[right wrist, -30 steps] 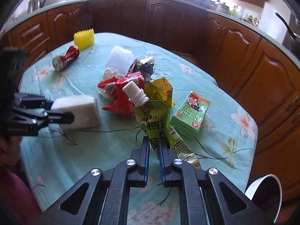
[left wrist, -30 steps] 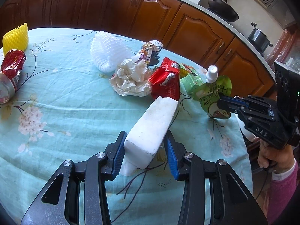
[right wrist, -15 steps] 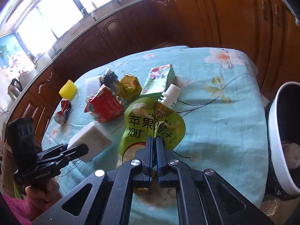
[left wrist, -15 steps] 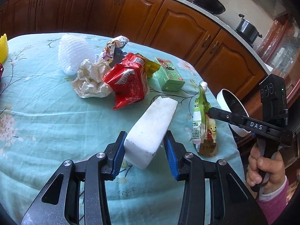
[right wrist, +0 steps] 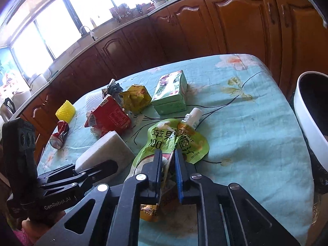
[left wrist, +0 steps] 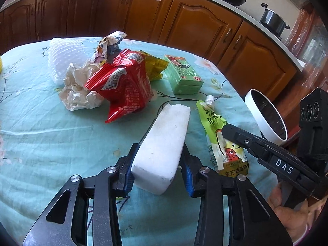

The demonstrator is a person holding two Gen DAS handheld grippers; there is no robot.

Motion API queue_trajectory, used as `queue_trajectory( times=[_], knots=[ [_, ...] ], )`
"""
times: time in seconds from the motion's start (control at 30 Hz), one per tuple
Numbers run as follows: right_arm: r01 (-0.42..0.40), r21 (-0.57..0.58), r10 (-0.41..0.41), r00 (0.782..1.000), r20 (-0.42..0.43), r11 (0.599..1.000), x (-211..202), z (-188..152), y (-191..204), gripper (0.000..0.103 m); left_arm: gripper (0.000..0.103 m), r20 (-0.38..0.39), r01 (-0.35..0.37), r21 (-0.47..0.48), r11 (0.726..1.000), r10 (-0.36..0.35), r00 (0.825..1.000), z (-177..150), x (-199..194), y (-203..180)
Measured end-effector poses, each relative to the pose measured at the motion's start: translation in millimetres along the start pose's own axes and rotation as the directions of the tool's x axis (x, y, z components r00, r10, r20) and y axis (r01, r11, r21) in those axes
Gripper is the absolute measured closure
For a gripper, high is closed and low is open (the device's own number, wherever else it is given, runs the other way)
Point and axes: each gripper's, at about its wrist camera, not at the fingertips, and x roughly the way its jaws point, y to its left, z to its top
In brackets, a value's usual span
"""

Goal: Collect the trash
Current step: 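Carry the foam block and juice pouch over the trash bin with both grippers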

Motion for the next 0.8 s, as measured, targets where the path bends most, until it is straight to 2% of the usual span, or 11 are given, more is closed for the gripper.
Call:
queue_trajectory(
  times=[0.1, 0.23, 0.53, 0.8],
  knots=[
    [-0.015, 0.025, 0.014, 1.000, 0.004, 1.000, -8.8, 2.0, -6.2, 0.099, 0.071, 0.007, 0.023, 0.010, 1.000, -0.023, 1.000, 1.4, -3.2, -5.4],
    [-0.012, 0.041, 0.011, 1.000, 0.025, 0.999, -27.2, 5.4, -16.5, 0.099, 0.071, 0.012, 0.045, 0.037, 0.998, -0.045, 0.999, 3.7, -5.2, -21.6],
    [0.043, 0.117, -0.053, 0.995, 0.085, 0.992, -67.2, 2.5, -55.5, 0.100, 0.071, 0.000, 0.101, 0.119, 0.988, -0.102, 0.995, 14.8, 0.5, -72.3],
    [0.093, 0.180, -0.120, 0.982, 0.146, 0.979, -106.3, -0.2, -94.6, 0.100, 0.071, -0.022, 0.151, 0.200, 0.968, -0.150, 0.988, 22.7, 12.0, -126.5]
  ],
)
